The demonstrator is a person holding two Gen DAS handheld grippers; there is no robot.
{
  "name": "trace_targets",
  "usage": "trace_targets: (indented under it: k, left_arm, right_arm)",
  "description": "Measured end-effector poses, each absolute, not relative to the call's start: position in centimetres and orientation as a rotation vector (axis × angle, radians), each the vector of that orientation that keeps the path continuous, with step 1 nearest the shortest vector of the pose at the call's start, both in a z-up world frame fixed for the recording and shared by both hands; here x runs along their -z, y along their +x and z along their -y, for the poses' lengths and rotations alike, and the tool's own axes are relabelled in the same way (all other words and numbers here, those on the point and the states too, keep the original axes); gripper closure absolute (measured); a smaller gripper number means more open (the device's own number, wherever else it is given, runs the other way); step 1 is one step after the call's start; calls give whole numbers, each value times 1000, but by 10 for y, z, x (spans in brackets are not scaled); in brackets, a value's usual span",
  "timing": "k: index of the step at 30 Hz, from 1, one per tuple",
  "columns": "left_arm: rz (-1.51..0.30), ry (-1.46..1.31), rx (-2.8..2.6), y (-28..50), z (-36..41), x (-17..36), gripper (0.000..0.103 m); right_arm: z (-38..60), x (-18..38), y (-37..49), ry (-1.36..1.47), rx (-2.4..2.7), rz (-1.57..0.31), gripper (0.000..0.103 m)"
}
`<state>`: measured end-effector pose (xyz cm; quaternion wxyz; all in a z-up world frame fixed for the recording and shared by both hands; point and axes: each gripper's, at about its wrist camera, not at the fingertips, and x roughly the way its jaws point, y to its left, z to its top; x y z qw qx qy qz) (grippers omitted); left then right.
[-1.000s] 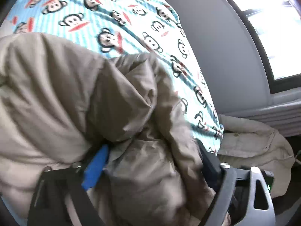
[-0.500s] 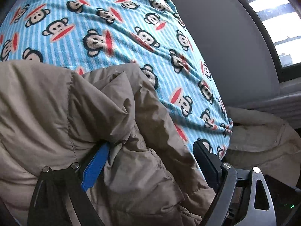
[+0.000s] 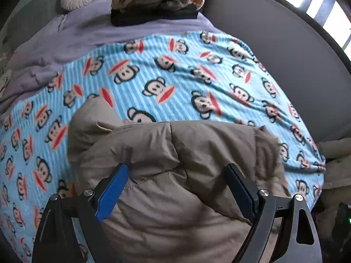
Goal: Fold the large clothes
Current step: 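Lower the jacket bundle onto the blanket and open both grippers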
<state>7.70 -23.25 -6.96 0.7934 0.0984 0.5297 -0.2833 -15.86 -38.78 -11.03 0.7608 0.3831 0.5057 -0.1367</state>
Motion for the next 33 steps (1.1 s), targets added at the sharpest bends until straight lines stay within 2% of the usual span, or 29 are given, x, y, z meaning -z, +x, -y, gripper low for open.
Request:
trace_targets:
  k: [4,9,13,14,15,16,17,18,21,26,33]
  left_arm:
    - [-1147,249,619,76,268,98,13]
    - [-1160,320,614,71,306,114,13]
    - [-1180,307,606,73,302,114,13]
    - [-1187,301,603,74,300,114,13]
    - [-1189,299,600,75,299,114,13]
    - [-1191,297,596,75,298,114,13]
    - [-1192,297,590,74,298,113,13]
    - [-1191,295,584,74,297,113,13]
    - [-1196,287,549,71,298,111,13]
    - [-1205,266,488,66,291,96,13]
    - [-1214,285,411,47,272,72,13]
  right_arm:
    - [386,123,-153,784,304,-1134,93]
    - [402,137,-157,859,306,-1165,93]
    - [426,114,-167,923,257,-1118,89]
    - [433,103,-169,928,245,-1091,83]
    - [438,95,-170,925,232,-1066,72]
    - [442,85,-168,919,214,-1034,66]
    - [446,76,-164,914,188,-1006,54]
    - [448,72,-158,913,159,-989,48]
    - [446,70,-125,885,51,-1017,47]
    - [415,101,-87,681,-7,-1213,48]
    - [412,110,-86,672,-42,-1258,48]
